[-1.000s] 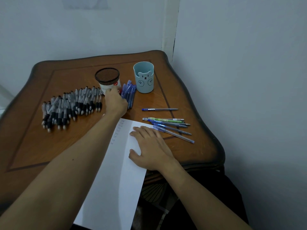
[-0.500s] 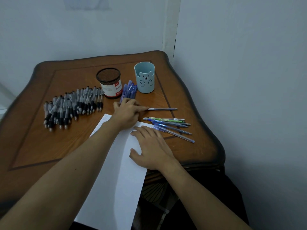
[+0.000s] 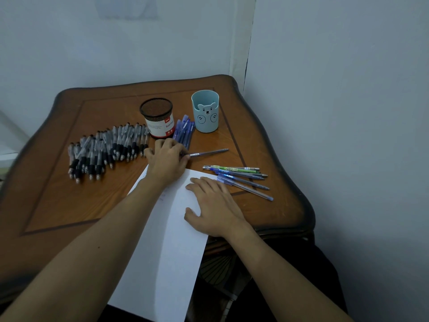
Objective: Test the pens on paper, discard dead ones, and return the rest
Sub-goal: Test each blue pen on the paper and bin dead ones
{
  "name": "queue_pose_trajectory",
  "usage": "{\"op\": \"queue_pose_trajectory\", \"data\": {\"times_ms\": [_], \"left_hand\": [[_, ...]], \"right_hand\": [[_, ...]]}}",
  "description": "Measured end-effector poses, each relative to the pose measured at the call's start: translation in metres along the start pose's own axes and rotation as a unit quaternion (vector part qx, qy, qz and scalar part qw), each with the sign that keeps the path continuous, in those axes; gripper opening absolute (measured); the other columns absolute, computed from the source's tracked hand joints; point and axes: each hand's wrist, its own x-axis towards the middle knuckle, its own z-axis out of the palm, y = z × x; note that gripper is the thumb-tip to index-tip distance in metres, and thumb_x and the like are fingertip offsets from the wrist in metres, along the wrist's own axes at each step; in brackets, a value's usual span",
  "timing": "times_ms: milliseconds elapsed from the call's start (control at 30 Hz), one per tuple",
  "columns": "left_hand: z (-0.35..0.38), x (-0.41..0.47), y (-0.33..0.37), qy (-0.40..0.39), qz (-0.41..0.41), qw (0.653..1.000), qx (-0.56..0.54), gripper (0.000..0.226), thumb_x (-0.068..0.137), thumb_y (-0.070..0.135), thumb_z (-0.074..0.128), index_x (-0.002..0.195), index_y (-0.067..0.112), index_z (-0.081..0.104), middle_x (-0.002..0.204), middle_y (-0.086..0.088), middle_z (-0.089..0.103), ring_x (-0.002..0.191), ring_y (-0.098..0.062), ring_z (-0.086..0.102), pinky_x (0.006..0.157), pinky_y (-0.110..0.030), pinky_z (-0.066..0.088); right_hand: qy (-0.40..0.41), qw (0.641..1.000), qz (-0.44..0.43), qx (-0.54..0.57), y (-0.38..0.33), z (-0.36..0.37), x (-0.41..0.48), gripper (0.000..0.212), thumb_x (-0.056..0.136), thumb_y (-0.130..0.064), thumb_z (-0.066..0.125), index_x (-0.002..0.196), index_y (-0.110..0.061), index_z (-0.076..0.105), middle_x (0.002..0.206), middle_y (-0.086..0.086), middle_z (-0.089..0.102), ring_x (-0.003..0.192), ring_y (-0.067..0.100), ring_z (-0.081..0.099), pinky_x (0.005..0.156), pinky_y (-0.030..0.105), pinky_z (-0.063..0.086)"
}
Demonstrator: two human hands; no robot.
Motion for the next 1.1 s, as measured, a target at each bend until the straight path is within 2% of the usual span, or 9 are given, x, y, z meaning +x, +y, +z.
{"op": "queue_pose_trajectory", "data": {"times_ms": [167,233,433,533,633,767,933,1033,1100], "left_hand": [[-0.012,-0.011,-0.006,0.121,-0.084,0.952,-0.269,0.017,0.102,0.034,0.051,0.108,0.020,0.059,0.108,0.002,0.057,0.106,-0.020,0.053,0.097,-0.049,0.044],[-0.019,-0.019,-0.007,0.151,-0.134,0.901,-0.383,0.018,0.104,0.036,0.050,0.108,0.020,0.056,0.101,0.002,0.060,0.093,-0.013,0.056,0.088,-0.042,0.051],[-0.038,-0.034,-0.011,0.238,-0.230,0.707,-0.625,0.020,0.111,0.029,0.031,0.103,0.023,0.049,0.098,-0.005,0.072,0.090,-0.019,0.074,0.085,-0.036,0.060],[-0.044,-0.038,-0.016,0.224,-0.220,0.656,-0.686,0.025,0.111,0.032,0.028,0.106,0.021,0.050,0.076,-0.001,0.060,0.065,-0.017,0.063,0.066,-0.032,0.058],[-0.048,-0.043,-0.020,0.158,-0.211,0.596,-0.759,0.037,0.110,0.041,0.029,0.098,0.019,0.056,0.064,0.001,0.045,0.049,-0.011,0.036,0.050,-0.026,0.032],[-0.055,-0.049,-0.021,0.111,-0.214,0.584,-0.775,0.034,0.100,0.029,0.036,0.098,0.019,0.069,0.058,0.003,0.043,0.042,-0.010,0.021,0.047,-0.024,0.014],[-0.056,-0.053,-0.028,0.123,-0.187,0.548,-0.806,0.035,0.095,0.031,0.042,0.112,0.017,0.070,0.074,0.003,0.060,0.043,-0.010,0.024,0.050,-0.028,0.012],[-0.057,-0.056,-0.027,0.137,-0.204,0.614,-0.750,0.021,0.095,0.011,0.057,0.110,0.014,0.072,0.096,0.000,0.072,0.043,-0.006,0.031,0.043,-0.022,0.021],[-0.053,-0.058,-0.027,0.147,-0.223,0.636,-0.724,0.035,0.092,-0.009,0.047,0.107,0.008,0.073,0.100,-0.009,0.073,0.043,-0.006,0.037,0.041,-0.018,0.026]], "right_hand": [[0.001,1.000,0.004,0.008,-0.001,0.000,0.000,0.059,0.091,-0.045,0.050,0.145,-0.022,0.043,0.158,-0.004,0.034,0.146,0.014,0.023,0.119,0.036,0.011],[-0.005,1.000,0.006,0.008,-0.001,-0.001,0.000,0.058,0.093,-0.045,0.050,0.146,-0.023,0.042,0.159,-0.004,0.032,0.147,0.014,0.021,0.120,0.036,0.008],[-0.004,1.000,0.004,0.006,-0.001,-0.001,0.000,0.057,0.093,-0.046,0.050,0.146,-0.024,0.042,0.158,-0.005,0.033,0.146,0.013,0.022,0.120,0.037,0.009],[-0.007,1.000,0.004,0.002,0.000,-0.001,0.000,0.057,0.094,-0.046,0.049,0.146,-0.024,0.041,0.159,-0.006,0.032,0.147,0.013,0.021,0.120,0.036,0.008],[-0.005,1.000,0.005,-0.002,-0.001,-0.001,0.000,0.058,0.093,-0.047,0.049,0.146,-0.025,0.042,0.159,-0.006,0.032,0.147,0.012,0.021,0.121,0.035,0.006],[-0.006,1.000,0.008,0.000,-0.001,-0.001,0.000,0.057,0.093,-0.047,0.048,0.146,-0.026,0.042,0.159,-0.007,0.032,0.147,0.012,0.021,0.121,0.036,0.006],[-0.003,1.000,0.007,-0.006,0.000,0.000,0.000,0.057,0.094,-0.047,0.048,0.146,-0.026,0.042,0.159,-0.007,0.032,0.147,0.011,0.020,0.120,0.034,0.006],[-0.007,1.000,0.008,-0.006,0.000,-0.001,0.000,0.057,0.094,-0.047,0.048,0.147,-0.026,0.040,0.159,-0.008,0.030,0.147,0.010,0.018,0.120,0.033,0.005],[-0.006,1.000,0.007,-0.007,0.000,0.000,0.000,0.057,0.094,-0.047,0.048,0.147,-0.027,0.041,0.159,-0.008,0.030,0.147,0.010,0.018,0.120,0.033,0.005]]}}
